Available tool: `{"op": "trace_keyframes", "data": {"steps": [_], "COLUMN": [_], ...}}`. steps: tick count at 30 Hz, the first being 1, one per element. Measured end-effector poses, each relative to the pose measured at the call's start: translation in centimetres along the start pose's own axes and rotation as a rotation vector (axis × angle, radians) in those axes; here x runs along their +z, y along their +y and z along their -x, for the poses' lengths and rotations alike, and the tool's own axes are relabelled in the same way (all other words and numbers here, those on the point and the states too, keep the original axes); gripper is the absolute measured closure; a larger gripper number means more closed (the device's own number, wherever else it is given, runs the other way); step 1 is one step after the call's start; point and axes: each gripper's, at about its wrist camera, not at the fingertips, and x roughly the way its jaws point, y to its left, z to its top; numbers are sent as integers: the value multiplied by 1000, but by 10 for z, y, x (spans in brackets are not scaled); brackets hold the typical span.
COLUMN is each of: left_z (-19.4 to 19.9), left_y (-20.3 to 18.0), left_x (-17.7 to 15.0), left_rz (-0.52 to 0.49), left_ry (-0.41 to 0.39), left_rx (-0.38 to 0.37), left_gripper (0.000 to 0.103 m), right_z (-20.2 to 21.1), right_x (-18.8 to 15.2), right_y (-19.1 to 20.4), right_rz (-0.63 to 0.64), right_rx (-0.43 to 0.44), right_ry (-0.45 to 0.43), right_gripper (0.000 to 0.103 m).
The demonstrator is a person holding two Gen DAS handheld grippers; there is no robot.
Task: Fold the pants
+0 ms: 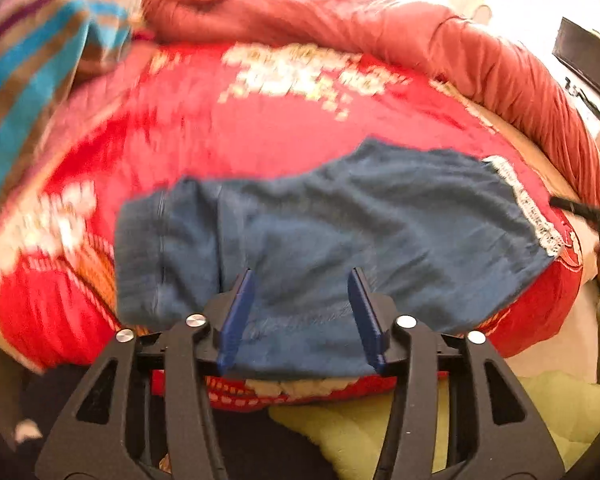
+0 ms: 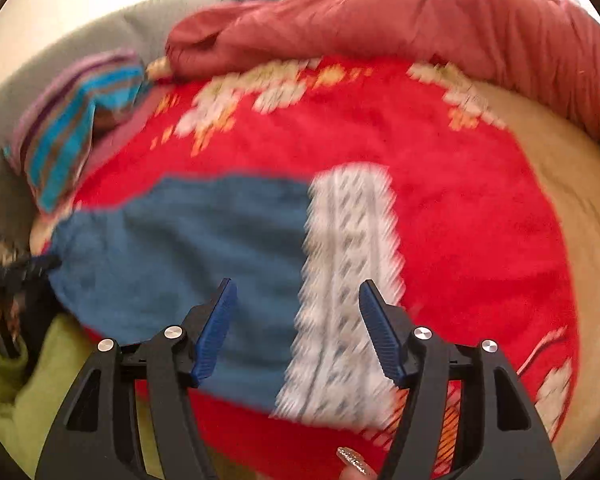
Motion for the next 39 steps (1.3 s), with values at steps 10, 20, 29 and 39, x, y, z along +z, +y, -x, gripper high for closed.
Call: {"op": "trace_keyframes", "data": {"steps": [10, 20, 29, 39], "left_z": [-43, -141, -167, -182], "left_y": [-39, -30, -49, -71], "left_x": [81, 127, 109, 113], "left_rz": [-64, 26, 12, -134], "left_ry": [25, 167, 206, 164], "left_rx": [-159, -226, -264, -114], "left_gripper": [54, 39, 97, 91], "right_z": [-87, -118, -95, -132], "right_x": [62, 53, 63, 69], "right_y": [-62, -61, -57, -42], "right_rz": [-145, -119, -76, 98], "right_rx": [88, 204, 240, -21], "right_ry": [135, 161, 70, 122], "right_gripper": [41, 61, 85, 82]}}
